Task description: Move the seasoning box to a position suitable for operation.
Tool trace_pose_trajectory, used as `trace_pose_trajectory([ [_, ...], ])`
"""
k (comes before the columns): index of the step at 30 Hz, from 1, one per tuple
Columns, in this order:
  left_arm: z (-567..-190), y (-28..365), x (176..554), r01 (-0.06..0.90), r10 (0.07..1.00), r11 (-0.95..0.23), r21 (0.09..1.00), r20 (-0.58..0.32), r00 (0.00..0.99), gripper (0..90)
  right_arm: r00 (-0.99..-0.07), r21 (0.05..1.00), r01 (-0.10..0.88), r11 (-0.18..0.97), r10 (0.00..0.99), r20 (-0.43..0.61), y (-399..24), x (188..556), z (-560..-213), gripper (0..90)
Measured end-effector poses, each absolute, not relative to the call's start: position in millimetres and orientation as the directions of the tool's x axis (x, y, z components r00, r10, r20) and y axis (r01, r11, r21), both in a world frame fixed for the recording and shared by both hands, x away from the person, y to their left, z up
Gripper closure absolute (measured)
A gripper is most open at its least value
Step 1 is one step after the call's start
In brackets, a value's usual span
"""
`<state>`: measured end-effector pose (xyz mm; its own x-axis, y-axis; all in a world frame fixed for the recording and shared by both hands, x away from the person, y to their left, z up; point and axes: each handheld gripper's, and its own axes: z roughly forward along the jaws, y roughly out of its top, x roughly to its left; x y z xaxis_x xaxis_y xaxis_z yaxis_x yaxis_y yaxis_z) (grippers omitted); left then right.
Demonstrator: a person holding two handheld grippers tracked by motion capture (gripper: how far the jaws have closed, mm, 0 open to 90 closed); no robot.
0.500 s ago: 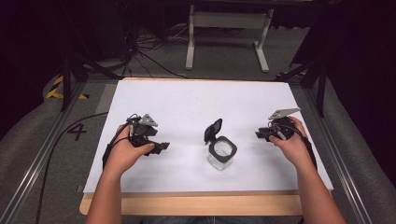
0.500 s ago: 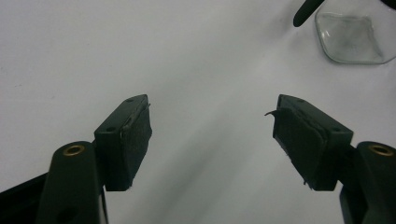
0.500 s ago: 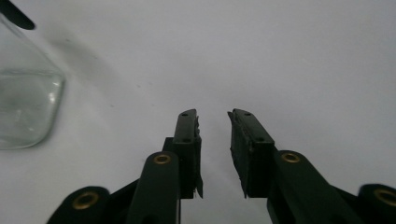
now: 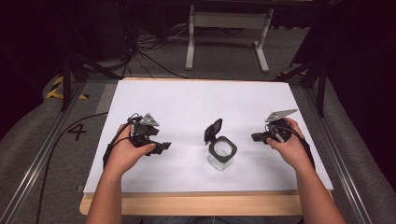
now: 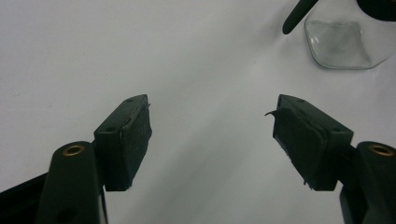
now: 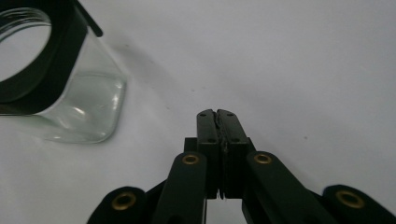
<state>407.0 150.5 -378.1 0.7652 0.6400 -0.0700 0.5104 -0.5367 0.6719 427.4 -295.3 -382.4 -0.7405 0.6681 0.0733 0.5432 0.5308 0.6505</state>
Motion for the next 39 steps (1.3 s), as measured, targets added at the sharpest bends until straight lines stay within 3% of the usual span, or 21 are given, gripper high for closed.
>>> trace_pose_trajectory([
  [14,-373.5,139.6,401.6,0.479,0.606,-0.579,0.659,-0.045,0.794,27.6,-0.859,0.609,0.44,0.66,0.507,0.07,-248.1,411.6,-389.9,89.7],
  [39,-372.4,130.1,402.3,0.463,0.575,-0.61,0.643,-0.044,0.817,27.1,-0.894,0.533,0.404,0.744,0.444,0.057,-228.7,394.4,-397.8,89.9],
])
